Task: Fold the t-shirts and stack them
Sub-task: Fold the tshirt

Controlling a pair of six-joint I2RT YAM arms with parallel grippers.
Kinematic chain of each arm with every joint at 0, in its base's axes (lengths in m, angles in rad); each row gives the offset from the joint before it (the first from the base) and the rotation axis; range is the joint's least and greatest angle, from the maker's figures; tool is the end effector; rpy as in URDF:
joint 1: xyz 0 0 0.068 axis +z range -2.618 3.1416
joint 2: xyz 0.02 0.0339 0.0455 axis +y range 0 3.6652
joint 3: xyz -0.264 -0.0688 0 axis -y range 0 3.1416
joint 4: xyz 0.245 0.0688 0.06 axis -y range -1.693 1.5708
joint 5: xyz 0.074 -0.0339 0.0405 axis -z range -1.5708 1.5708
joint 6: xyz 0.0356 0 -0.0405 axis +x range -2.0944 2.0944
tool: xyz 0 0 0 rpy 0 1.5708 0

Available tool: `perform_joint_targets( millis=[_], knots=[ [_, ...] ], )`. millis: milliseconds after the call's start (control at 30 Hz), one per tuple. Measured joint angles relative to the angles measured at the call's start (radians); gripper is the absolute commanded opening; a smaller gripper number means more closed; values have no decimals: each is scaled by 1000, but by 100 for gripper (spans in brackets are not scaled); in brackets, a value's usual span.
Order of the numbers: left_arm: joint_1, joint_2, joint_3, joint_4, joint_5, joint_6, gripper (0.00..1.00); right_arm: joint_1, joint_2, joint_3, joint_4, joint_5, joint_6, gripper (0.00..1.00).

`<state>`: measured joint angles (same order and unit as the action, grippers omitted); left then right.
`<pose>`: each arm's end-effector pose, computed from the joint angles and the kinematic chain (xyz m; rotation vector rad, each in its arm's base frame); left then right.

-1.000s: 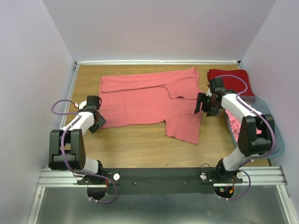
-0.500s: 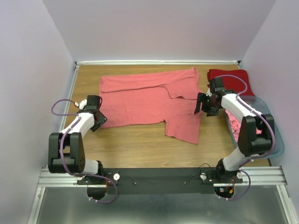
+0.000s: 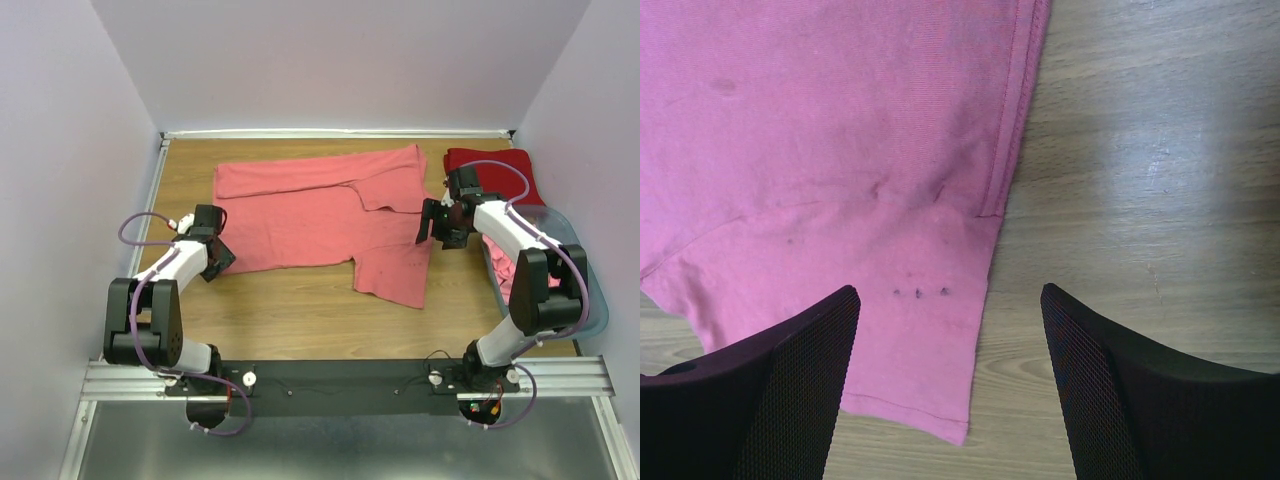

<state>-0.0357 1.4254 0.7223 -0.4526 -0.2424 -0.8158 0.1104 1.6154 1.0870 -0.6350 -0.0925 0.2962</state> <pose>0.2514 -0.0004 0.1627 -1.0766 2.4390 0.0638 0.3147 0.0382 0.2050 0.2290 2.7418 0.2395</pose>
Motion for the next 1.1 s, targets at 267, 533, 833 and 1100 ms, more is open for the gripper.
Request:
perform_joint_targets(
  millis=[267, 533, 833, 1100],
  knots=[
    [-6, 4, -6, 17, -3, -2, 22, 2, 0, 0, 0, 0, 0, 81],
    [-6, 5, -10, 31, -8, 0, 1, 10, 10, -7, 2, 0, 17, 73],
    [-6, -7, -21, 40, -8, 4, 1, 23, 62, -25, 45, 48, 87, 48],
    [-6, -27, -39, 42, -7, 11, 1, 23, 129, -23, 92, 119, 119, 47]
  ],
)
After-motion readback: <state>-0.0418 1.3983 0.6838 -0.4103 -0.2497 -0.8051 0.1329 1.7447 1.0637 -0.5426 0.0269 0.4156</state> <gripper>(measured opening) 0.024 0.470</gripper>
